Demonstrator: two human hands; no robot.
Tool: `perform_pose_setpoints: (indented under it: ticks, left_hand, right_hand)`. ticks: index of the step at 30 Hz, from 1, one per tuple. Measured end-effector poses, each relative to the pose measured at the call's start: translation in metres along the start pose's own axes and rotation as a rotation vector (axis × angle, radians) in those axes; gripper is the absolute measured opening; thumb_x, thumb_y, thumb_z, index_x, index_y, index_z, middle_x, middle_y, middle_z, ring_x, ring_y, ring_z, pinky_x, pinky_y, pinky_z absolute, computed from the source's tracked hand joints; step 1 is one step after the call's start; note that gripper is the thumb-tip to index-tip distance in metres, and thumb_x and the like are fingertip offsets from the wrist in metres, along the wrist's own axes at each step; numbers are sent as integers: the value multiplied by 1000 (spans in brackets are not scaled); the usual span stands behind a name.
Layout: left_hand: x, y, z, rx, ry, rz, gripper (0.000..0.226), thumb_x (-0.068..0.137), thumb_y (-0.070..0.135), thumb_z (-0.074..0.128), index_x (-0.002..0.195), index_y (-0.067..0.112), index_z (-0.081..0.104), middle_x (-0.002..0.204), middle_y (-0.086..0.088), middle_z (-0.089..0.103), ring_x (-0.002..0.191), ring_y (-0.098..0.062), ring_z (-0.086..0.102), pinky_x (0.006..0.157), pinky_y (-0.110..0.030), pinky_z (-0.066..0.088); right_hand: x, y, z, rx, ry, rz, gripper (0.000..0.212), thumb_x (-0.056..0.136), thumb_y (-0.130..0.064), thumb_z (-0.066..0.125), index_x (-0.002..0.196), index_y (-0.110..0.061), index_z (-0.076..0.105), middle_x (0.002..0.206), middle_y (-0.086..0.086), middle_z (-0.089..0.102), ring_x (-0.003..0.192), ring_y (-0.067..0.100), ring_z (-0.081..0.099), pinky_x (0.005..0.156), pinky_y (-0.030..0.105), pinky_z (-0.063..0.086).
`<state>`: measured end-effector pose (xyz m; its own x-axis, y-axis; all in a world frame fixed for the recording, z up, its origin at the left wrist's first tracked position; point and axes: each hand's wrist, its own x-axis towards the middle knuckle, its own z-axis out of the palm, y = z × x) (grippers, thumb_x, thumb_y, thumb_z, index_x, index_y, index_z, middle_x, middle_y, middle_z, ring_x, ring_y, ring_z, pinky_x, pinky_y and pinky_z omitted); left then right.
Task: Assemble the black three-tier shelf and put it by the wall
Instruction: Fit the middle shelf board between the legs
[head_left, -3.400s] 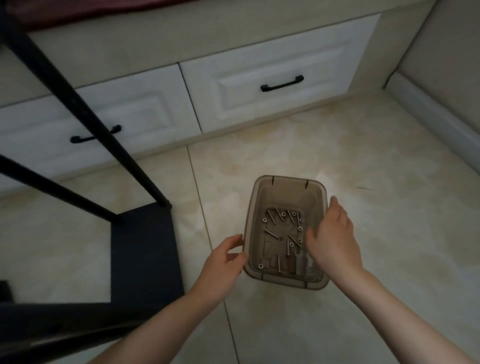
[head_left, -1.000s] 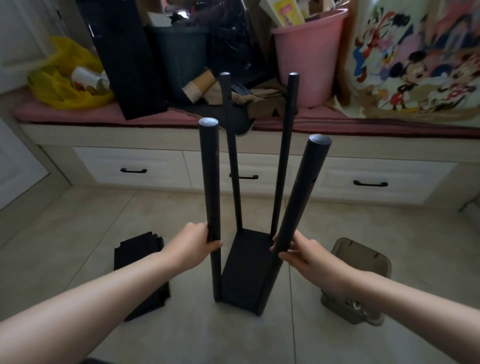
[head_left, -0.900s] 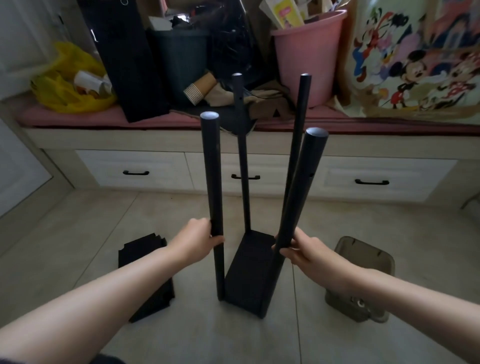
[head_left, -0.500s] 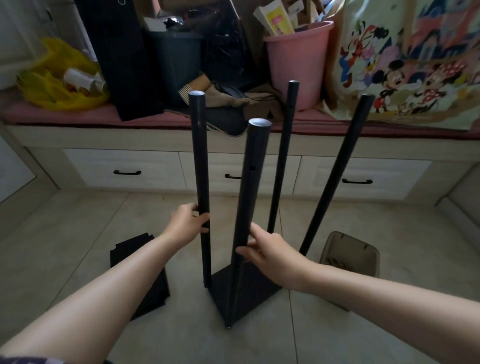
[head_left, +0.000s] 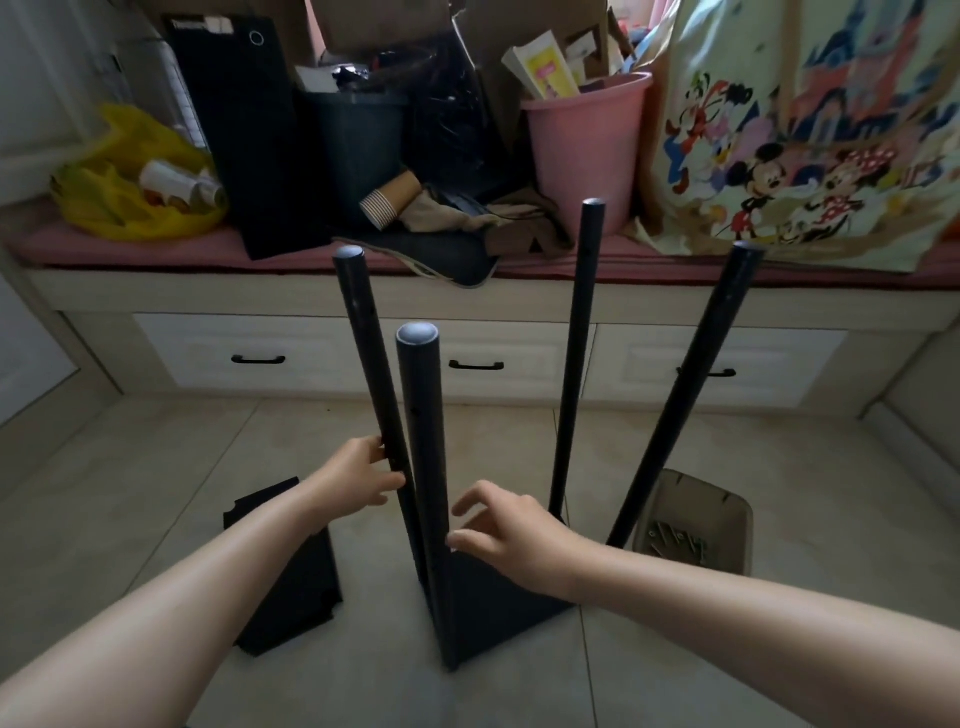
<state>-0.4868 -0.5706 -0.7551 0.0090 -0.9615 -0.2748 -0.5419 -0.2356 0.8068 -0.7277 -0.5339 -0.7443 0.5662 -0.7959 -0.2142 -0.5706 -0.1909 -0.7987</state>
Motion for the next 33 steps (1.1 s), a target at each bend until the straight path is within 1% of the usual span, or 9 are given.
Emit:
perform_pose_setpoints:
  ticks: [4,8,12,15,18,23,28,31,33]
  left_hand:
    - [-15,6,-9,-186,-62,-45,58,93,11,71,147,16,49,142,-2,59,115,-15,66,84,-28,60]
    - [-36,23,-11,-147,-106,-68,67,92,7,71,151,19,42,147,1,53,113,-13,66,79,-23,59]
    - [-61,47,-5,-10,-327,5,56,88,-4,67,125,36,58,124,12,68,105,-1,69,78,-16,56]
    - [-72,62,8,-37,-341,69,59,84,-4,73,128,33,58,115,13,74,109,-5,69,84,-21,57]
    - [-73,70,21,-60,-272,110,48,86,-1,75,123,26,62,108,8,77,105,-8,71,85,-24,56]
    - [-68,68,25,-71,-8,181,29,86,-3,74,107,15,65,94,6,78,93,-6,73,81,-22,55]
    - [-54,70,16,-122,196,256,29,82,-6,76,101,11,62,93,-6,76,90,-13,74,73,-21,58]
    - [-46,69,8,-105,238,241,29,82,-5,77,101,11,62,96,-7,74,90,-13,74,77,-24,60]
    - [-42,66,4,-93,267,227,29,82,-5,77,102,11,63,98,-6,74,91,-15,74,86,-32,60]
  right_hand:
    - [-9,22,-42,-113,2,195,43,93,-42,63,129,-21,54,123,-3,62,102,5,61,80,16,50]
    - [-17,42,-94,-266,-92,502,35,96,-41,60,116,-13,65,108,1,70,99,18,68,82,28,57]
    - [-35,65,-132,-319,44,691,33,98,-36,58,116,-8,56,100,7,68,79,17,66,62,26,55]
    - [-39,79,-150,-258,253,629,22,99,-28,56,107,-7,53,90,9,65,78,22,66,61,31,56]
    - [-35,80,-154,-130,351,424,13,93,-14,63,99,-6,57,78,5,55,65,14,53,53,23,40]
    - [-33,82,-152,69,554,314,27,93,2,57,116,-7,49,104,18,60,97,34,64,84,51,57]
    - [-30,82,-145,48,654,336,38,96,-2,54,128,-19,46,109,11,60,91,30,65,68,41,60]
    - [-26,84,-136,11,697,319,38,94,0,58,128,-13,49,108,9,60,104,32,62,86,44,57]
    - [-23,83,-131,-46,714,318,34,93,-2,59,124,-11,50,100,6,58,104,33,62,85,40,54]
